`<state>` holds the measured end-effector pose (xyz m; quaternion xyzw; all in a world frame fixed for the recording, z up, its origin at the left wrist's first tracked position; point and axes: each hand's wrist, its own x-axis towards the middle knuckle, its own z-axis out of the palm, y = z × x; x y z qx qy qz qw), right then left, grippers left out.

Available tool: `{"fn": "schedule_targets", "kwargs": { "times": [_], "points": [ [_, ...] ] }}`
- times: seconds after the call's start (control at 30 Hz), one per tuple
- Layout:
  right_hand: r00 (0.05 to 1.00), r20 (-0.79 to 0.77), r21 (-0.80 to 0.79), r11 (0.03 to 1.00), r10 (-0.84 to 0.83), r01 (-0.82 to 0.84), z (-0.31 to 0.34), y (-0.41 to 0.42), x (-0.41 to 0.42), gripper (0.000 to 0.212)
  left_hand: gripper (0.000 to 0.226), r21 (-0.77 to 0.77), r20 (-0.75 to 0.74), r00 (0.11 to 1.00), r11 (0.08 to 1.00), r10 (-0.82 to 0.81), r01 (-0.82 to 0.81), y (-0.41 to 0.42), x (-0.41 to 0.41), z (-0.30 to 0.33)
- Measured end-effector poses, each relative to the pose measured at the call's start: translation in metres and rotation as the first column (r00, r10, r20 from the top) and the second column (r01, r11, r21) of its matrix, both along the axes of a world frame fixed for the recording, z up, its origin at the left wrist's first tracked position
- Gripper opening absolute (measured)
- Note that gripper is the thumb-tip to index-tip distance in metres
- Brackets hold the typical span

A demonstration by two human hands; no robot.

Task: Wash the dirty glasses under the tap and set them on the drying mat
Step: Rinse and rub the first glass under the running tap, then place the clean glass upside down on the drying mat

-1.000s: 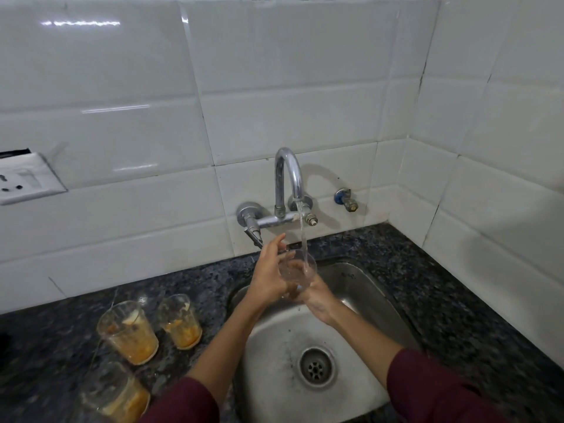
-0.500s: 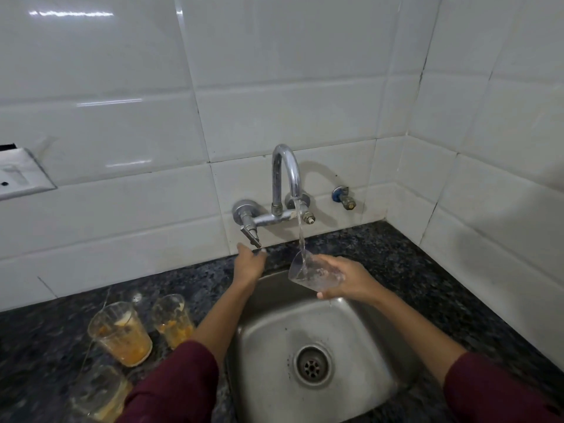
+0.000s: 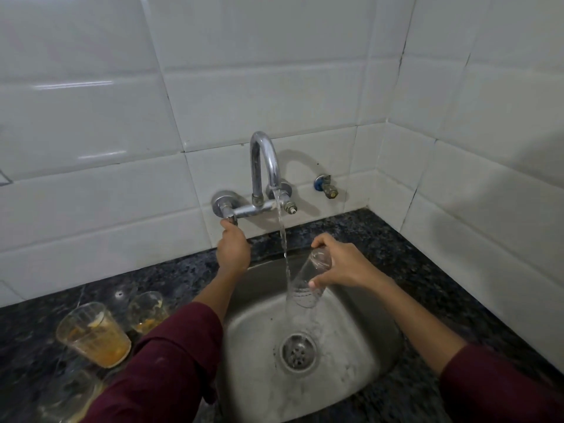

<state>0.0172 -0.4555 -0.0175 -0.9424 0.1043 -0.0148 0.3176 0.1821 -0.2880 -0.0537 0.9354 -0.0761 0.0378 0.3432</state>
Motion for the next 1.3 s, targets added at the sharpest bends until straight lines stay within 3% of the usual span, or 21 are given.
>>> {"fn": "schedule_targets", "kwargs": {
  "times": [0.2,0.5,0.73,0.9,1.03,1.13,1.23,1.3],
  "points": [
    [0.992,0.011,0.073,0.989,-0.127,0.126,-0.011,0.016,-0.004,0.078,0.039,0.071,0.006,1.000,0.997,0.000,0.000,0.002,0.004,-0.003],
    [0.984,0.098,0.140,0.981,-0.147,0.133,-0.012,0.034,-0.017,0.071,0.049,0.242,0.079,0.992,0.967,-0.099,0.077,0.028,-0.009,-0.001],
    [0.974,0.221,0.148,0.989,-0.050,0.017,0.007,0.075,-0.001,0.069,0.034,-0.034,0.102,0.988,0.993,-0.112,0.116,0.090,-0.055,-0.008],
    [0.943,0.325,0.158,0.978,0.076,-0.133,0.034,0.156,0.038,0.069,0.034,-0.293,0.135,0.982,0.941,-0.133,0.167,0.181,-0.071,0.017],
    [0.899,0.365,0.199,0.923,0.243,-0.330,0.053,0.255,0.086,0.068,0.026,-0.371,0.240,0.968,0.928,0.067,0.028,0.285,-0.080,0.034],
    [0.859,0.350,0.231,0.854,0.374,-0.466,0.056,0.351,0.124,0.076,0.022,-0.365,0.224,0.929,0.909,0.295,-0.201,0.384,-0.082,0.022],
    [0.805,0.320,0.239,0.780,0.500,-0.579,0.044,0.455,0.160,0.078,0.032,-0.186,0.031,0.891,0.879,0.452,-0.439,0.483,-0.082,-0.003],
    [0.769,0.293,0.237,0.736,0.568,-0.634,0.034,0.522,0.180,0.076,0.045,-0.033,-0.131,0.854,0.859,0.504,-0.511,0.537,-0.085,-0.024]
  ]
}}
